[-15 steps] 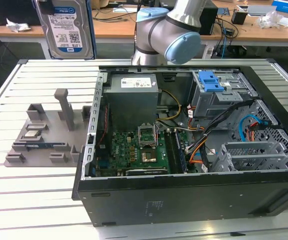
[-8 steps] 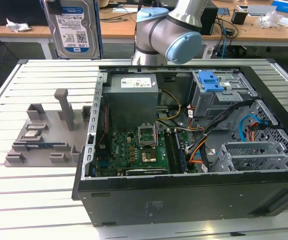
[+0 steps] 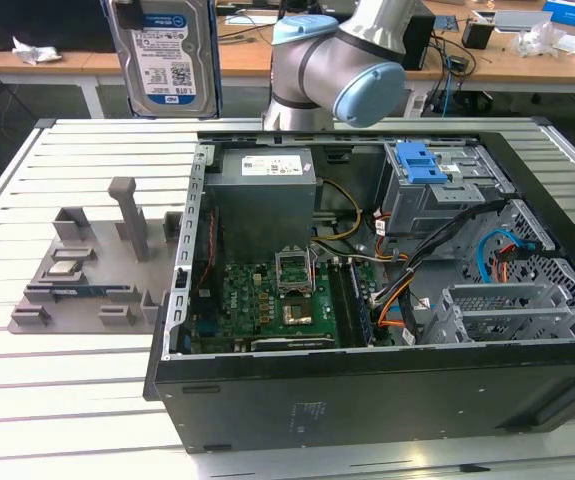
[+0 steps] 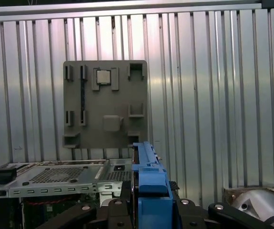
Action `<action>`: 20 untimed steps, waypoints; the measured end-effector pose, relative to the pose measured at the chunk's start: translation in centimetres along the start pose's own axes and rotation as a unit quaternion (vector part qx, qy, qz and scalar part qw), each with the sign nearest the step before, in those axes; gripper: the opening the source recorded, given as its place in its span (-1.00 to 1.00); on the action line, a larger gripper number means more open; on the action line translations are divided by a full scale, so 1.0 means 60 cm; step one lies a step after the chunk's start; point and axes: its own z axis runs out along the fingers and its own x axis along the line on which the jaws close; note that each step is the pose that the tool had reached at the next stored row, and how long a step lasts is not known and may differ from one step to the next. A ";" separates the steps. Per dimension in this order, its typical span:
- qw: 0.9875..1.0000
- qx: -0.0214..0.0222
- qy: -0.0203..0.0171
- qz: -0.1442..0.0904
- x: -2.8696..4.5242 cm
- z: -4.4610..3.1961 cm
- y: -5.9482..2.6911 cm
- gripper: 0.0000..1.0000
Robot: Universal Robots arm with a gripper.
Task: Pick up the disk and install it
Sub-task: 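Pick up the disk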
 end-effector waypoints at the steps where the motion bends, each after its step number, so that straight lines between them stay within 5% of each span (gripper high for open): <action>1: 1.000 0.000 0.000 0.000 0.000 0.000 -0.003 -0.26; 20: 1.000 0.000 0.000 0.000 -0.003 0.000 -0.056 -0.26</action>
